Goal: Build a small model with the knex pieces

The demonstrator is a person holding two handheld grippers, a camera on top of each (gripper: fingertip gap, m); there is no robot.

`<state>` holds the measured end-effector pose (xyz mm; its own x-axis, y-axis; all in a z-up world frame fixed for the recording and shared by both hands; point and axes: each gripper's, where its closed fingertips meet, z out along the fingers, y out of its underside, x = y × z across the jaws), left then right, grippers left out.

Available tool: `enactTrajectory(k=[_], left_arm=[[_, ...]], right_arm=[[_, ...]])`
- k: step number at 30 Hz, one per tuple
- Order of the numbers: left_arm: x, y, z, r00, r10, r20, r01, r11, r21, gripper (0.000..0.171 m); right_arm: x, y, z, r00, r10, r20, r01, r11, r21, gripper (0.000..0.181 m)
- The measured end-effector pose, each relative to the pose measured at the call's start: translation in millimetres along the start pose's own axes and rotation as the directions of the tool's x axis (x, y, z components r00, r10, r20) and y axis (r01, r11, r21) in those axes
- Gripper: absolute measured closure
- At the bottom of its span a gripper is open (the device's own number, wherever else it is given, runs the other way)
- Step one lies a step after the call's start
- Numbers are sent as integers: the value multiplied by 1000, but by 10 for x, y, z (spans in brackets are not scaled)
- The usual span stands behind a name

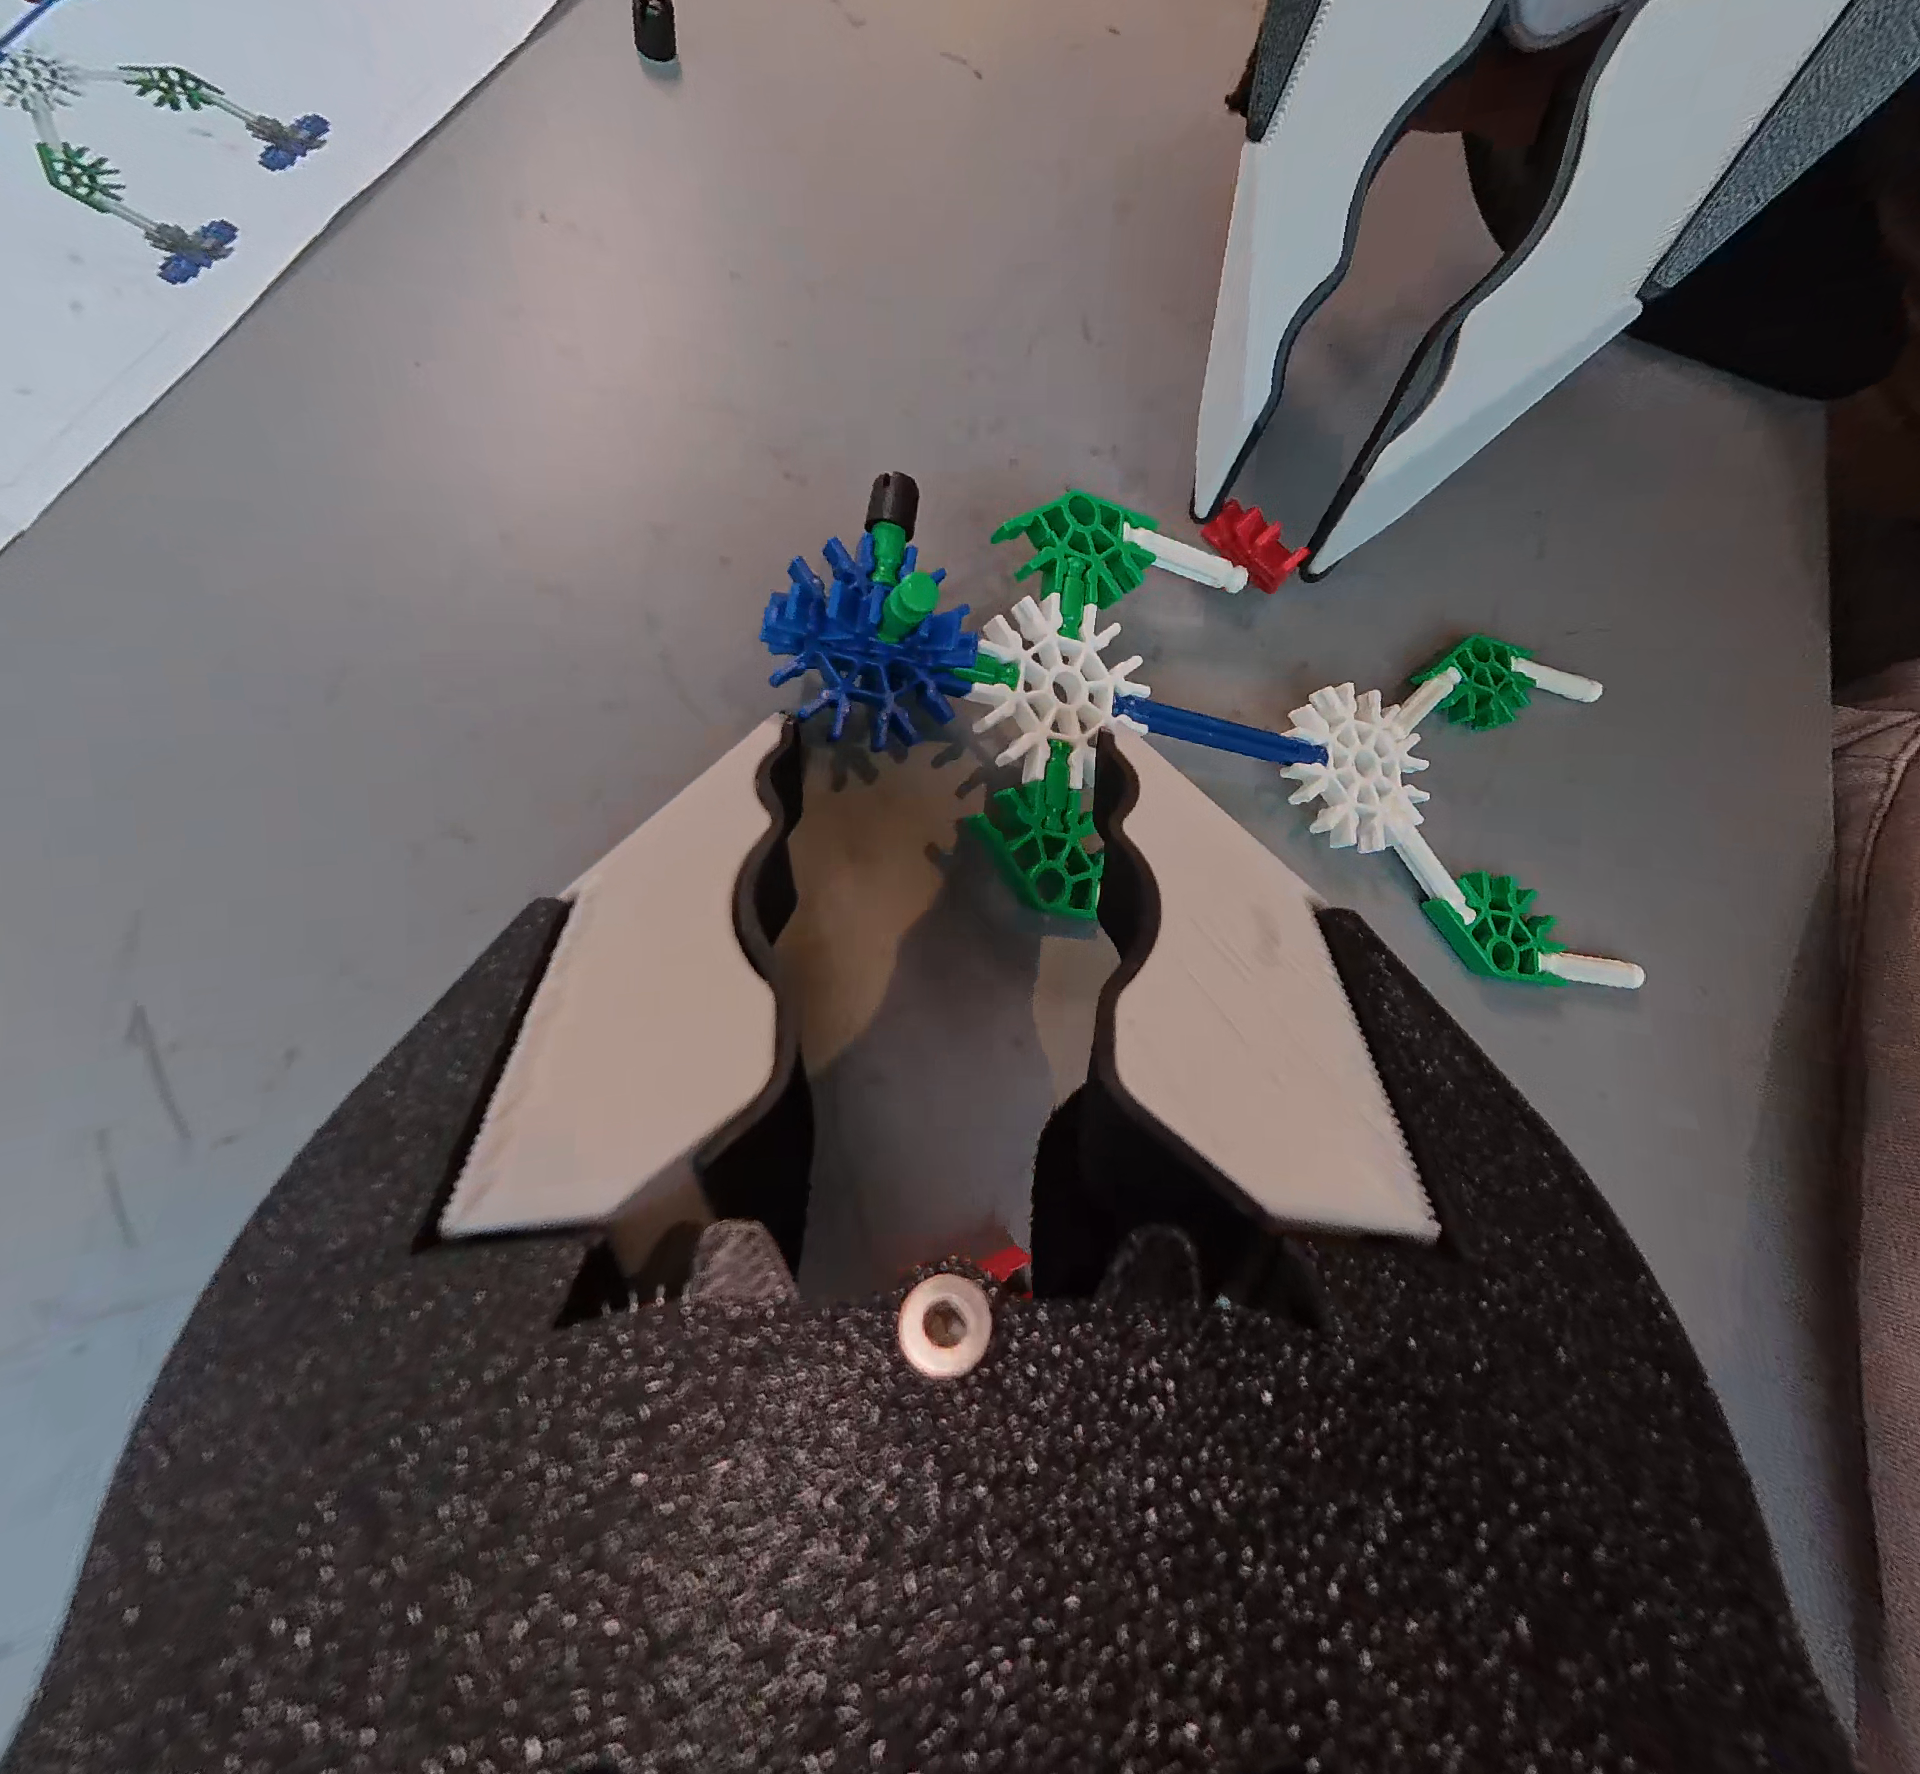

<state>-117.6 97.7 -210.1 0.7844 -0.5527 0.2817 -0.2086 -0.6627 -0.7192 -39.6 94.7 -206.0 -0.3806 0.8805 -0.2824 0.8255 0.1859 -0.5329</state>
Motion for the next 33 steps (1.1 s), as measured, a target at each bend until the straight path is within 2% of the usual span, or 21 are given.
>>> enactTrajectory(k=[3,5,7,11,14,18,21,26,29,33], left_arm=[[8,-1,5,1000,5,7,-5,1000,0,116],[6,-6,7,1000,7,15,-7,1000,0,117],[-4,-14,-3,999,16,32,-16,1000,3,118],[-46,-24,-44,997,31,75,-32,999,12,124],[-47,-12,-58,997,25,72,-26,1000,7,124],[-57,40,-131,998,11,59,-9,1000,-23,123],[-64,57,-246,999,-5,43,6,1000,-31,123],[57,183,-260,999,-21,-45,17,996,-89,123],[99,181,-195,998,-8,-55,4,996,-85,133],[130,193,-138,998,-9,-55,3,996,-93,143]], right_arm=[[-80,54,26,966,246,85,-240,968,-71,161],[-5,70,85,940,337,55,-334,941,-57,174],[20,30,92,916,397,66,-396,918,-19,173],[62,-7,21,940,341,-3,-340,940,38,154],[54,-44,-85,981,174,-84,-167,983,80,154],[-121,70,-49,982,-88,-170,89,996,-1,151],[-149,121,61,951,-184,-248,183,983,-27,149],[-94,48,87,963,-68,-261,94,992,87,160],[-65,31,88,960,3,-279,30,993,115,160],[79,24,41,906,171,-386,-111,979,174,160]])
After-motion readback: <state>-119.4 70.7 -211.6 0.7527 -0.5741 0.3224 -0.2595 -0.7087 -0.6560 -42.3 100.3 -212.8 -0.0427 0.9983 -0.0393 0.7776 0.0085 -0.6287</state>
